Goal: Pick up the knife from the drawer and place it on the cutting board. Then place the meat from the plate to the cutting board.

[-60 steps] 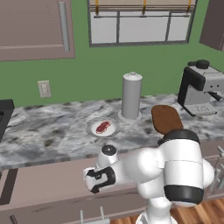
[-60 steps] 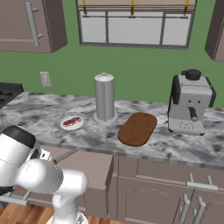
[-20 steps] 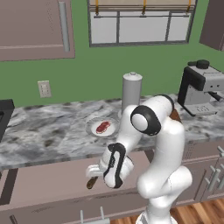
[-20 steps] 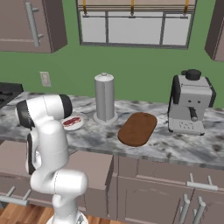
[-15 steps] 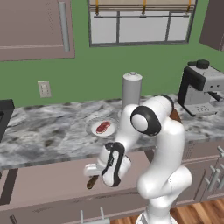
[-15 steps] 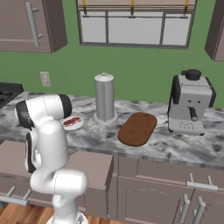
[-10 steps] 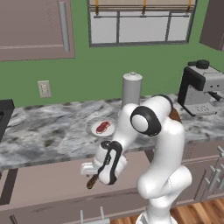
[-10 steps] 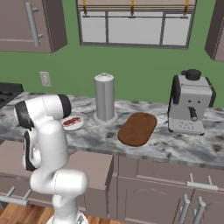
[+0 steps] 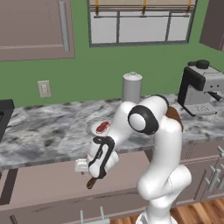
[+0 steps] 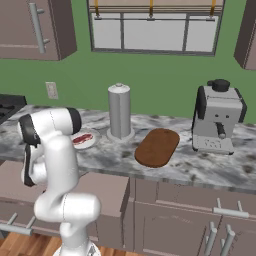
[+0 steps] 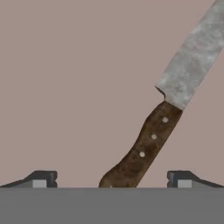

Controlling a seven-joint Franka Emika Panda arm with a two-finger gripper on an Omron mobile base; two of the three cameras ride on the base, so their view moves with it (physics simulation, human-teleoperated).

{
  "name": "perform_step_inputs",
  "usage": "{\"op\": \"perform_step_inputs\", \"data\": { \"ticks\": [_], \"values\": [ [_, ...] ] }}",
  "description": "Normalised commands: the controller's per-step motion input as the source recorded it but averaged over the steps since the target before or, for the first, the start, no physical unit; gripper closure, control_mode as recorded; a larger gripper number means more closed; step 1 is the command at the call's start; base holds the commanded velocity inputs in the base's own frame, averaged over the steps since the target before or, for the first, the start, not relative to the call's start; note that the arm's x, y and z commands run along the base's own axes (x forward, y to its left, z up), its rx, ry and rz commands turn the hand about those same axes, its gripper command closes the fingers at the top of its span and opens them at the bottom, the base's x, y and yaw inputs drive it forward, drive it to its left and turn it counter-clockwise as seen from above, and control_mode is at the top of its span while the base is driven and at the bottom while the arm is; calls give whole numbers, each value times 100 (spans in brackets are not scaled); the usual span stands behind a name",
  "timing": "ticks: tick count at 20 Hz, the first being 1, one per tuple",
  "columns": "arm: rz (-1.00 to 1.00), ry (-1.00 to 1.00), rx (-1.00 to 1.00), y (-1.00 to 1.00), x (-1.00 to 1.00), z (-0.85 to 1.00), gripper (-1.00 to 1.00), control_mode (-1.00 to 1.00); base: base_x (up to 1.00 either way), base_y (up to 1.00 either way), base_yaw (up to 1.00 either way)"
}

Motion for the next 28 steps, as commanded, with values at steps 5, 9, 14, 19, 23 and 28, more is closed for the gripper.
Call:
{"op": "perform_step_inputs", "data": {
  "ticks": [5,9,14,19,23,28],
  "values": [
    [-7,0,0,1,0,-38,-100,-100,0,0,0],
    [-8,0,0,0,-1,-36,-100,-100,0,0,0],
    [-7,0,0,0,-1,-31,-100,-100,0,0,0],
    [-7,0,0,1,0,-30,-100,-100,0,0,0],
    [-8,2,-3,7,0,-34,-100,-100,0,0,0],
    [-8,6,-5,10,0,-41,100,-100,0,0,0]
  ]
}}
